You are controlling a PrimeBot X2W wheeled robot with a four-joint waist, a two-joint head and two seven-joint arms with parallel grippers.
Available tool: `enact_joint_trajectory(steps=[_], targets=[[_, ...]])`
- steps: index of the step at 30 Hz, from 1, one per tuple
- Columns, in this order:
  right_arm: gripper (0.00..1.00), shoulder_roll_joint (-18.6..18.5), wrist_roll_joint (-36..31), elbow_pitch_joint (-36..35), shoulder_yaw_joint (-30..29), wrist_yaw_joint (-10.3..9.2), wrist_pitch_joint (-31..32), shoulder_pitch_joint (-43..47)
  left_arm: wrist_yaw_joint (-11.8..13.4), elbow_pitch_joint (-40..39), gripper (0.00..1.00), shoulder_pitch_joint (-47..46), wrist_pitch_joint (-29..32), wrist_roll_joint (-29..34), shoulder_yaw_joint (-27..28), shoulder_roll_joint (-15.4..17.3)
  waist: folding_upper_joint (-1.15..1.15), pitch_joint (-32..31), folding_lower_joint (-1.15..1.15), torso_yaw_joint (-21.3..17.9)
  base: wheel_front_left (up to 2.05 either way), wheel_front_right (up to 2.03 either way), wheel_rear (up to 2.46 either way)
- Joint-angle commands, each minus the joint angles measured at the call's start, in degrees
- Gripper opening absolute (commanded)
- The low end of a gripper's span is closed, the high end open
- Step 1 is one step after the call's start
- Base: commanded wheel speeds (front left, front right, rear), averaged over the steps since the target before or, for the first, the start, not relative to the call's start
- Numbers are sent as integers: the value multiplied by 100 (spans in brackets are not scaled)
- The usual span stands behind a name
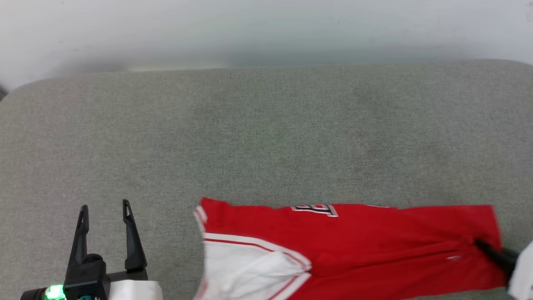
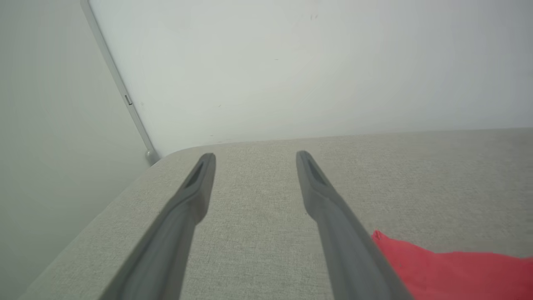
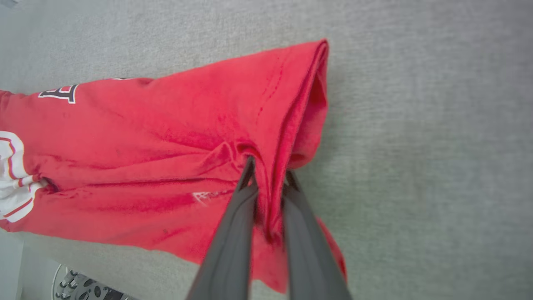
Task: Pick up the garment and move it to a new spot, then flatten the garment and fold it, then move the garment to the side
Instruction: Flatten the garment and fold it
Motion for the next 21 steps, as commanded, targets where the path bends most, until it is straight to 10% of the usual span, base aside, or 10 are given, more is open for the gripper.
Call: enact_joint_trajectory(steps=[1,9,21], targets=[[0,-253,-52,45,-196,-8,54,-56,-99,-1,100,88,-15,97,89,-96,0,-66,0,-10,0,0,0],[0,-786,-230,-89,-390,-6,726,61,-429,34,100,221,-14,333,261,-351,0,-193,0,-5,0,0,0],[0,-321,-348,-2413,586,-6,1386,-486,-660,-2,100,168,-14,519,373,-615,0,-144,0,76,0,0,0]])
